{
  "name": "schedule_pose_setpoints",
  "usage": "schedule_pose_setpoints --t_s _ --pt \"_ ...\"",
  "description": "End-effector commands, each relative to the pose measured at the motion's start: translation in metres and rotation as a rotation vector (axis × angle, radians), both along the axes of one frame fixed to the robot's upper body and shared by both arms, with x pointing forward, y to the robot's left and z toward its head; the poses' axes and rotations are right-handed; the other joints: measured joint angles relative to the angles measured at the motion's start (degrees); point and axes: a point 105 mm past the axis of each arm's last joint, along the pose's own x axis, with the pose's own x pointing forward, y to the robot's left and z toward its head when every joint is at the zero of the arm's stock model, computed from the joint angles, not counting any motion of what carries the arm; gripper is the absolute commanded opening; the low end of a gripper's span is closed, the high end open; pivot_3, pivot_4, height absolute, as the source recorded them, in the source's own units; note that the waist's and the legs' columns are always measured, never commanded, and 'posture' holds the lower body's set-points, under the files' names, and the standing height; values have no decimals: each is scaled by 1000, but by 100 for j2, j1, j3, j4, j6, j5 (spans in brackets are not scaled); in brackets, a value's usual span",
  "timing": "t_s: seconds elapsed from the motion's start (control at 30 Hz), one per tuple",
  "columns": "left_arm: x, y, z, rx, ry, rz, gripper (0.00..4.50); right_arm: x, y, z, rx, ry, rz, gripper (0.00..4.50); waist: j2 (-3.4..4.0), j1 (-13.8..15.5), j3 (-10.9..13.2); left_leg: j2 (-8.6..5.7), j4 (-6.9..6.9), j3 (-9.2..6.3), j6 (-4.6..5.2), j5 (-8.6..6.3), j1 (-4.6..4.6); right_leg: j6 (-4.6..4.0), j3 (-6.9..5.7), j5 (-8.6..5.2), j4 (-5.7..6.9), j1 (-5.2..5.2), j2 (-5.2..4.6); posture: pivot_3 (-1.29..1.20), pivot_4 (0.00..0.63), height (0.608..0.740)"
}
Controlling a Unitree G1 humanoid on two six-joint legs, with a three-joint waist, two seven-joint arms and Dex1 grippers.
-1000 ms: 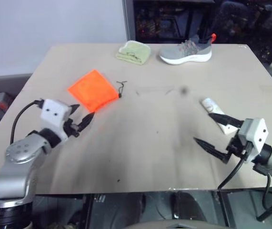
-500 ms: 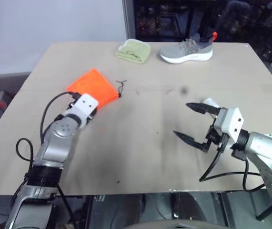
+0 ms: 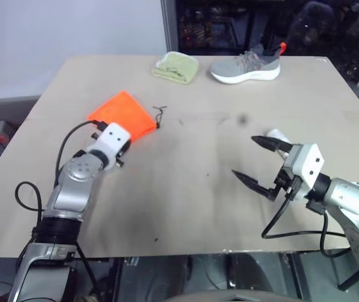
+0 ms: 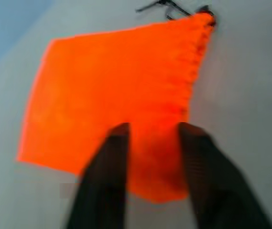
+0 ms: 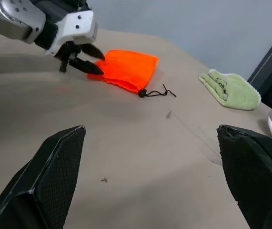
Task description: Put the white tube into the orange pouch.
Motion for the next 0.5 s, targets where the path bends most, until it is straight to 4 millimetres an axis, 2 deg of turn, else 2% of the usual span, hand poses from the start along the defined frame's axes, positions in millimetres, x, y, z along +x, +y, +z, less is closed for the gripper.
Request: schedule_pose_setpoints --t_s 0.03,0.23,0.3,0.5 --pt "-5 -5 1 51 -23 -7 2048 -5 0 12 3 -61 -5 4500 0 -2 0 0 0 0 0 0 0 0 0 0 0 0 0 0 150 740" --pt "-9 -9 -11 21 20 -16 2048 -6 0 11 1 -57 -9 4500 0 10 0 1 1 0 0 0 0 0 -1 0 2 1 0 0 150 740" --pt "-8 -10 -10 -5 29 -27 2048 -6 0 11 1 -55 -12 4500 0 8 0 0 3 0 0 0 3 0 0 0 2 3 -1 0 150 740" --pt "-5 -4 -8 65 7 8 2048 -8 2 9 13 -42 -6 4500 0 5 0 0 3 0 0 0 4 0 0 0 3 4 1 0 150 740"
